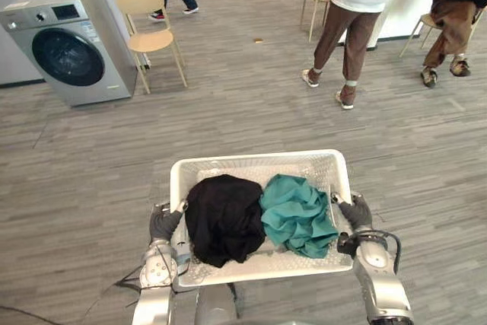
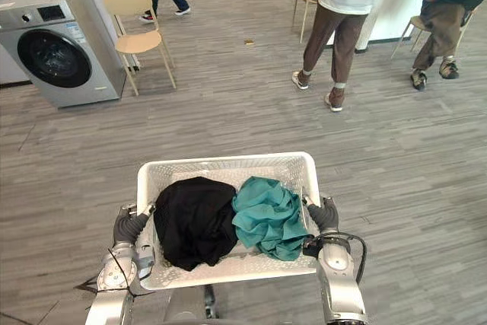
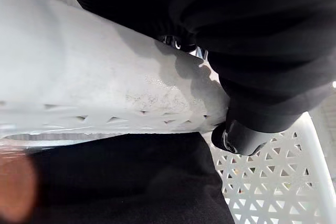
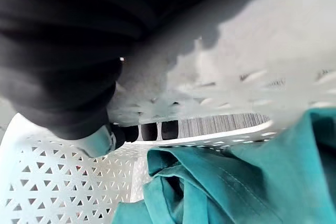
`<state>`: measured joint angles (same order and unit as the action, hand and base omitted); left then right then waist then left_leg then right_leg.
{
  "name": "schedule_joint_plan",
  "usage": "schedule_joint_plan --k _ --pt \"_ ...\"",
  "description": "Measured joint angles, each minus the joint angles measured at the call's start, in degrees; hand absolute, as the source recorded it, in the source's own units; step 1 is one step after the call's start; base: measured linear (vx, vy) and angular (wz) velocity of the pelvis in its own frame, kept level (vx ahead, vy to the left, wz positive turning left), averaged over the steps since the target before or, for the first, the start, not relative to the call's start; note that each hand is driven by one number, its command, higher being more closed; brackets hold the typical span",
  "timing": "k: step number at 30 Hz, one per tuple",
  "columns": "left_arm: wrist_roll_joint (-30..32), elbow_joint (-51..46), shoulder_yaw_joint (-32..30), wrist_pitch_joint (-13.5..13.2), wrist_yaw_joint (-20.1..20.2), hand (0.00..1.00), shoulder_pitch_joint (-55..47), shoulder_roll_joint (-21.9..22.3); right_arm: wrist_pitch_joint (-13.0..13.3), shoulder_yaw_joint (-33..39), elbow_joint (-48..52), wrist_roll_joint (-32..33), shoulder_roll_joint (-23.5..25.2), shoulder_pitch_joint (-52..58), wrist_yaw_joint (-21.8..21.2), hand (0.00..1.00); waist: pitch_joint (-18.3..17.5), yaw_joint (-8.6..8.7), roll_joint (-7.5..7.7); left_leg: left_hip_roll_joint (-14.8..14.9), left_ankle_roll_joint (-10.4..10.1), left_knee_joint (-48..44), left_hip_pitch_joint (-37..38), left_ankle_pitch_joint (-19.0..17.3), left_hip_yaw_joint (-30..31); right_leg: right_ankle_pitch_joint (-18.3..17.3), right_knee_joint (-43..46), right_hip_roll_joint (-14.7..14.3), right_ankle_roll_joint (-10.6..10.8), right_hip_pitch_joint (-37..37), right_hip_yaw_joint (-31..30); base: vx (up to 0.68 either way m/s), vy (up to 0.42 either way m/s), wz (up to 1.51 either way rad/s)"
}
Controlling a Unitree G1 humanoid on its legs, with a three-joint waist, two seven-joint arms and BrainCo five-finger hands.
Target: Pick up the laundry basket with both hands and put the clothes into the washing machine.
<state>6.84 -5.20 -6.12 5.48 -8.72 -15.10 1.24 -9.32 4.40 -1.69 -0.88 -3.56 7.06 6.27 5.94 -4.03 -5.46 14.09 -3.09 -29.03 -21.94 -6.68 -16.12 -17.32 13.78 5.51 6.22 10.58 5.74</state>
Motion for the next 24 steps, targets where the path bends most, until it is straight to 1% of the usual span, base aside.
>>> schedule_joint_plan --k 1,2,3,4,5,6,7,8,9,10,11,12,13,14,15,16,17,18,19,20,21,22,24 --pt "0.02 0.51 -0.26 0.04 -0.02 1.00 0.39 0.09 0.13 -0.04 -1.67 0.06 0.28 -0.57 -0.03 1.00 0.44 -0.13 0.86 -1.79 4.74 1.23 1.89 3.59 -1.32 -0.90 -0.16 1.57 1.11 1.59 -0.40 0.61 0.337 0.06" --pt "0.06 0.98 -0.87 0.65 -0.32 1.00 0.94 0.08 -0.22 -0.06 -4.27 0.22 1.05 -1.66 0.08 1.00 -0.04 0.11 3.38 -4.51 4.58 1.81 3.47 2.07 -3.26 -0.24 -2.53 3.84 0.75 2.90 -1.30 0.47 0.236 0.05" --pt "0.07 0.51 -0.99 0.64 -0.32 1.00 1.07 0.31 -0.21 -0.08 -4.26 0.21 0.84 -2.05 0.07 1.00 0.09 -0.23 3.16 -4.38 5.54 -0.03 3.04 0.80 -2.96 1.44 -3.69 3.16 0.13 3.24 -1.43 0.53 0.249 0.00" --pt "0.09 -0.58 -1.30 0.55 -0.32 1.00 0.87 0.24 -0.19 -0.38 -4.26 0.22 0.84 -2.98 -0.10 1.00 0.16 -0.97 3.06 -3.85 6.95 -4.70 2.26 -3.05 -2.29 4.00 -3.91 2.75 -0.34 4.36 -0.24 0.52 0.238 -0.04" --pt "0.09 -0.58 -1.20 0.62 -0.30 1.00 0.91 0.25 -0.18 -0.11 -4.27 0.22 1.00 -3.31 -0.03 1.00 0.15 -1.09 3.16 -3.90 8.15 -8.79 2.54 -5.60 -1.59 5.32 -2.30 3.26 0.69 5.78 -0.44 0.50 0.244 0.06" --pt "0.10 -0.59 -1.05 0.62 -0.28 1.00 0.88 0.25 -0.12 0.09 -4.27 0.22 1.14 -3.29 -0.01 1.00 0.06 -1.20 3.45 -4.51 9.17 -9.90 3.21 -6.26 -1.35 5.94 -0.31 3.77 1.09 6.00 -0.84 0.60 0.323 0.25" --pt "0.11 -0.80 -0.85 0.59 -0.20 1.00 0.85 0.03 0.05 0.30 -4.27 0.21 1.14 -3.29 -0.04 1.00 -0.45 -1.19 4.45 -6.38 9.73 -9.70 5.26 -7.28 -1.32 7.54 6.51 5.34 3.09 4.32 -1.83 0.56 0.314 0.21" --pt "0.11 -1.70 -0.73 0.35 -0.20 1.00 1.02 -0.61 1.06 0.47 -4.35 0.21 1.45 -3.69 -0.10 1.00 -0.48 -1.16 5.18 -8.21 9.23 -6.79 8.80 -9.92 -1.53 11.10 21.63 6.77 9.09 -2.30 -5.09 0.56 0.298 0.17" --pt "0.14 -1.84 -0.69 0.29 -0.23 1.00 1.25 -1.14 1.42 0.74 -4.52 0.14 1.96 -3.94 -0.18 1.00 -0.38 -1.10 5.29 -8.69 8.74 -5.36 10.30 -11.31 -1.58 11.87 29.04 6.85 9.72 -5.60 -6.50 0.42 0.168 0.23" --pt "0.25 -1.82 -0.56 0.45 -0.22 1.00 1.75 -2.41 1.72 1.66 -5.90 0.07 3.21 -4.28 -0.21 1.00 -0.01 -0.47 6.21 -10.37 8.96 -4.15 12.72 -12.15 -1.22 11.56 41.68 7.70 9.47 -11.43 -7.76 0.38 0.082 0.22" --pt "0.48 -1.82 -0.58 0.56 -0.29 1.00 1.62 -2.61 1.64 1.72 -6.80 -0.22 3.69 -4.36 -0.19 1.00 0.17 -0.10 6.42 -10.97 9.02 -2.95 14.55 -12.19 -1.19 10.43 45.91 8.17 8.36 -13.71 -7.28 0.37 0.051 0.22" --pt "0.72 -1.82 -0.56 0.95 -0.38 1.00 1.30 -2.57 1.63 1.67 -7.92 -0.65 3.98 -3.98 -0.21 1.00 0.53 0.09 6.08 -11.42 9.09 -0.59 17.73 -12.24 -1.17 7.94 48.71 8.57 5.47 -16.33 -5.60 0.35 0.022 0.04" --pt "0.85 -1.82 -0.25 1.01 -0.41 1.00 0.91 -2.57 1.58 1.44 -8.36 -0.95 4.05 -2.98 -0.22 1.00 0.98 0.13 5.09 -11.39 9.07 2.41 21.62 -12.23 -1.04 4.75 47.22 8.51 1.89 -19.20 -2.80 0.31 0.008 0.09" --pt "1.19 -1.87 0.17 0.95 -0.41 1.00 0.78 -2.67 1.58 1.42 -8.25 -0.90 4.21 -2.15 -0.20 1.00 0.76 0.22 4.56 -11.27 8.96 4.11 23.31 -12.21 -0.71 3.15 40.34 8.45 0.42 -20.95 -0.66 0.27 -0.005 0.15" --pt "1.19 -1.95 0.38 0.91 -0.43 1.00 0.80 -2.71 1.58 1.54 -8.15 -0.91 4.16 -2.09 -0.15 1.00 0.71 0.39 4.60 -11.22 8.39 4.27 23.77 -12.49 -0.44 2.81 35.91 8.42 0.11 -21.91 -0.21 0.24 -0.050 0.36" --pt "1.19 -2.01 1.02 0.88 -0.43 1.00 0.81 -2.94 1.63 1.98 -8.00 -0.87 3.86 -2.09 -0.14 1.00 0.47 0.94 4.89 -11.15 6.85 3.99 24.02 -13.37 0.39 2.98 27.70 8.29 0.08 -23.21 0.20 0.24 -0.102 0.44" --pt "1.19 -2.01 1.58 0.85 -0.48 1.00 0.43 -3.34 1.63 2.10 -8.01 -0.87 3.83 -1.90 0.03 1.00 -0.01 1.56 5.68 -11.17 6.11 3.54 24.07 -13.79 0.69 4.88 20.57 7.64 -0.84 -23.32 0.29 0.34 -0.154 0.53" --pt "1.14 -2.00 1.79 0.85 -0.48 1.00 0.17 -3.83 1.64 1.99 -7.88 -0.83 4.31 -1.48 0.08 1.00 -0.53 1.67 6.90 -11.55 4.81 2.58 24.46 -14.51 1.52 11.34 13.80 7.02 -1.94 -22.93 0.19 0.37 -0.179 0.45" --pt "1.15 -1.27 1.95 0.93 -0.66 1.00 0.14 -2.97 1.62 1.93 -7.59 -0.78 3.96 -0.84 0.18 1.00 -0.89 1.32 6.84 -11.20 3.63 1.79 24.94 -15.27 3.37 11.73 11.31 6.09 0.51 -21.55 0.62 0.33 -0.153 0.25" --pt "1.16 -0.95 2.00 0.95 -1.02 1.00 -0.11 -2.15 1.61 1.94 -7.47 -0.78 3.70 -0.60 0.29 1.00 -1.33 1.04 6.00 -10.01 3.55 1.87 25.02 -15.30 3.90 11.99 9.90 5.00 0.13 -20.54 0.90 0.31 -0.123 0.10" --pt "1.17 -0.93 2.36 0.89 -1.42 1.00 -0.14 -0.91 1.64 1.94 -5.48 -0.70 2.80 0.84 0.30 1.00 -2.35 0.49 4.34 -8.19 3.16 2.75 25.31 -15.11 4.57 13.06 5.32 3.23 -0.65 -18.22 2.27 0.24 -0.078 -0.04" --pt "1.17 -0.94 2.65 0.83 -1.42 1.00 -0.10 -0.82 1.65 2.00 -5.03 -0.56 2.55 1.06 0.33 1.00 -2.59 0.20 3.98 -8.07 2.59 3.65 25.72 -14.78 4.80 13.60 3.75 2.61 -0.82 -17.49 2.43 0.26 -0.076 -0.07" --pt "1.15 -0.92 3.63 0.56 -1.38 1.00 0.12 -0.82 1.70 2.71 -4.02 -0.13 1.98 1.28 0.80 1.00 -2.93 0.15 3.56 -8.13 -0.38 5.49 26.85 -12.85 5.60 15.66 -2.14 1.56 -1.02 -14.33 2.68 0.21 -0.059 -0.11"
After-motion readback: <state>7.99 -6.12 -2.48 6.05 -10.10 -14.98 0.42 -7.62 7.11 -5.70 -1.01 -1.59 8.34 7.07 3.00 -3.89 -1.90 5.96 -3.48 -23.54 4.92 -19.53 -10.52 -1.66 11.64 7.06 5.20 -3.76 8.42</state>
